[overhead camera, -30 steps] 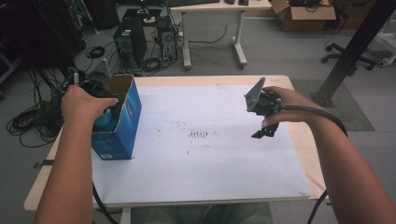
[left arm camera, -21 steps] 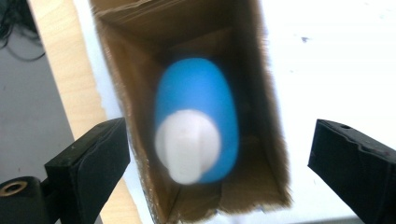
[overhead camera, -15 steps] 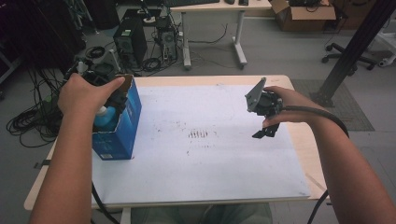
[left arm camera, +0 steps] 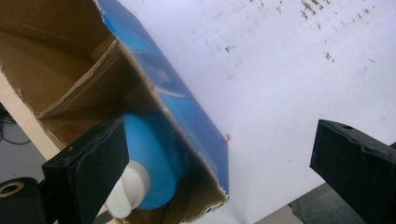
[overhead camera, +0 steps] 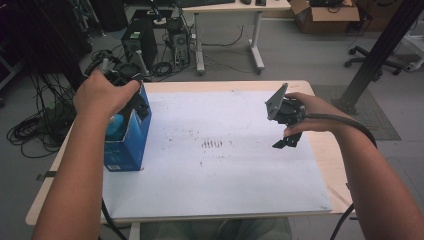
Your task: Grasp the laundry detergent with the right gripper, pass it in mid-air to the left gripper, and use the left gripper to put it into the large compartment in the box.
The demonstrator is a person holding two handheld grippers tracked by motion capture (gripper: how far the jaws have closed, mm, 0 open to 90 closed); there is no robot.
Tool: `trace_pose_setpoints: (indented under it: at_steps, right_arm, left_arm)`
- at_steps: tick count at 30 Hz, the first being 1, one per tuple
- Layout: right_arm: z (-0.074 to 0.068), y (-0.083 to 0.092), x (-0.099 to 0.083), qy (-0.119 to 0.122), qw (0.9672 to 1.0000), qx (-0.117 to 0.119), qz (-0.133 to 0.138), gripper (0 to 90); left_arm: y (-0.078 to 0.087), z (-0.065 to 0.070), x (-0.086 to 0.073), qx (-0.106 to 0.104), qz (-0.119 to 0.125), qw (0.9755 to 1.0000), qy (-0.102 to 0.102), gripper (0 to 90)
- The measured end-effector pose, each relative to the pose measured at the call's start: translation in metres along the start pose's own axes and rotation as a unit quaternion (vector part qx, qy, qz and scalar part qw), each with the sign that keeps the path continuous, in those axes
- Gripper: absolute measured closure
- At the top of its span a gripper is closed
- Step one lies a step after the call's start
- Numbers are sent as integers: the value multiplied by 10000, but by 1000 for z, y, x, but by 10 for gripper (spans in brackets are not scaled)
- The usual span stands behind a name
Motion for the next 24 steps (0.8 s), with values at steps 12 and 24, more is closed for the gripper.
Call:
trace_pose_setpoints:
  at_steps: [12, 24]
  right_arm:
    - [0, 1, -3, -19, 10000, 9, -14, 33]
    - [-1, 1, 0, 8, 10000, 46, -56, 33]
  left_arm:
    - [13, 37, 27, -155, -266, 9920, -1223, 47]
    - [30, 79, 52, -401, -367, 9674, -2473, 46]
Point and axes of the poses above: each handheld gripper's, and its own axes: y roughly backward along the jaws, x roughly out of its top, z roughly to its right, the point moved 3 cm from there along -y, roughly forward along the jaws, and after that the axes turned 6 degrees about x, right-handed, at the moved point
